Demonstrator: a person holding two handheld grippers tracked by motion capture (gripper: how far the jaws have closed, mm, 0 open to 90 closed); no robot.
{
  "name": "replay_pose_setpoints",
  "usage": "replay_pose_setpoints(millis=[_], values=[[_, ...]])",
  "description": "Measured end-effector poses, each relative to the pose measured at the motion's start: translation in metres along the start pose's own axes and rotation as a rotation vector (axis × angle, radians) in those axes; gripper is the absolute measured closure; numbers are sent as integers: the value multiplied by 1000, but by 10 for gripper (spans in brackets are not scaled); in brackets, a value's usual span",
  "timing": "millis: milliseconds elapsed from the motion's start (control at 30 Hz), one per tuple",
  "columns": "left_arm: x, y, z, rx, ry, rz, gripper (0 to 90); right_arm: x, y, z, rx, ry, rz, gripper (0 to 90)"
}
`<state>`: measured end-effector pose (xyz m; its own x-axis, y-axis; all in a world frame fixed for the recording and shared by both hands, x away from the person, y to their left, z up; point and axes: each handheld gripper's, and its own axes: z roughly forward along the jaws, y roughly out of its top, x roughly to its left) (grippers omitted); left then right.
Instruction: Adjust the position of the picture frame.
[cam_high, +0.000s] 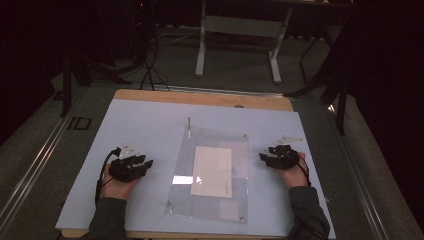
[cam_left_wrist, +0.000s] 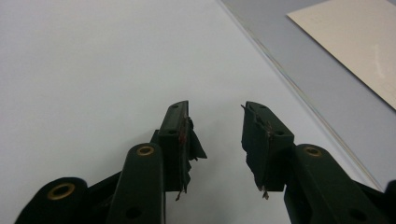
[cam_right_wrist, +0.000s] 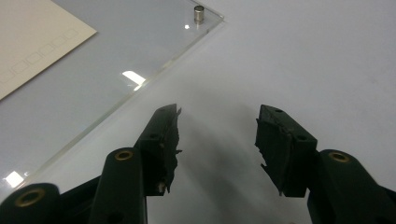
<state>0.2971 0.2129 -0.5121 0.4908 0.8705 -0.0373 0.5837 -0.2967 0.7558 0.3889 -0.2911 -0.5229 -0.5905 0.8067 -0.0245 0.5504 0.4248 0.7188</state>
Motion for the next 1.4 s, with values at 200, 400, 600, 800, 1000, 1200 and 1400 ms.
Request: replay_pose_setpoints(millis=[200, 400, 600, 800, 1000, 1200, 1400], values=[[-4, -1, -4, -1, -7, 8, 614, 2, 2, 0, -7, 14, -3, 466], [-8, -3, -5, 11, -17, 15, 605, 6, 4, 1, -12, 25, -3, 465], [-12, -6, -5, 20, -34, 31, 600, 11, 7, 3, -12, 39, -13, 464], [-13, -5, -8, 21, -48, 53, 601, 18, 9, 10, -8, 56, -39, 475], [-13, -9, -12, 19, -52, 71, 598, 27, 18, 16, -30, 90, -61, 497], [-12, -14, -16, -11, -92, 74, 596, 37, 32, 26, -32, 131, -96, 525], [-18, -20, -19, -22, -115, 107, 587, 43, 48, 35, -49, 158, -96, 542]])
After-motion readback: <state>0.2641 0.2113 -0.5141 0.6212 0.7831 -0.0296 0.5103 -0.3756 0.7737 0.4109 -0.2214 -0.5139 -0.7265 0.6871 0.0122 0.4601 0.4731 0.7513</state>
